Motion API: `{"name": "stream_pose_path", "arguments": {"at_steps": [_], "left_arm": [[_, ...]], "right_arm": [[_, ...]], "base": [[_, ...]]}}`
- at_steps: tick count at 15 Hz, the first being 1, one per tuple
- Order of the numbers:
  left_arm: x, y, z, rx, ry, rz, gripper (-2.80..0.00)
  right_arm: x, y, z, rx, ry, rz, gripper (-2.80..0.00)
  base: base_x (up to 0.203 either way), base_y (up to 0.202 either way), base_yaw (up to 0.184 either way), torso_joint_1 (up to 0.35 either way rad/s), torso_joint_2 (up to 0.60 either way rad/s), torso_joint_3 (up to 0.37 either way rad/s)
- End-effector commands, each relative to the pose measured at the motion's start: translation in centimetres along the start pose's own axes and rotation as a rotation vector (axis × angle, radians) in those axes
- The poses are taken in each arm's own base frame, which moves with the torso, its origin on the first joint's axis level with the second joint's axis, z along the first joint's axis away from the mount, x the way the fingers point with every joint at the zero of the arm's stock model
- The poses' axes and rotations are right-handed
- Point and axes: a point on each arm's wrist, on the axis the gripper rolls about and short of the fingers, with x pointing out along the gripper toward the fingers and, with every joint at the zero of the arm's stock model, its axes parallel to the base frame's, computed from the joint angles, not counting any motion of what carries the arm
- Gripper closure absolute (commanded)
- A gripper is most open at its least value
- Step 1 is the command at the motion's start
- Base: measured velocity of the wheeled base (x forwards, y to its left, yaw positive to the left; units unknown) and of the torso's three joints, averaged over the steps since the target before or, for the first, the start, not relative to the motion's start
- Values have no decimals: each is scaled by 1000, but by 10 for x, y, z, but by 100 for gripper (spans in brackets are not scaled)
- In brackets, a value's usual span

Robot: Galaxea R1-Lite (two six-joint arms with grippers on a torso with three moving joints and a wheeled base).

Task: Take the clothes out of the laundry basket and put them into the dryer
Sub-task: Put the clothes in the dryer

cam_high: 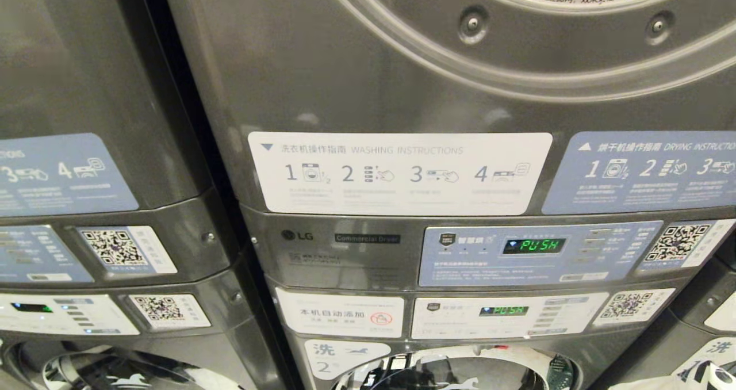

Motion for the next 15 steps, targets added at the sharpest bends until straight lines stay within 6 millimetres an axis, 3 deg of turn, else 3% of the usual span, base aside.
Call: {"name": "stream_pose_path", "arguments": {"at_steps": [1, 15], "left_arm": [[0, 0, 0, 0, 0, 0, 0], [0, 0, 0, 0, 0, 0, 0]], "right_arm": [[0, 0, 0, -1, 1, 1, 0], [0, 0, 0, -18, -1, 9, 0]], "base": [[0, 0, 0, 195, -389, -197], [0, 0, 0, 163, -328, -167]]}}
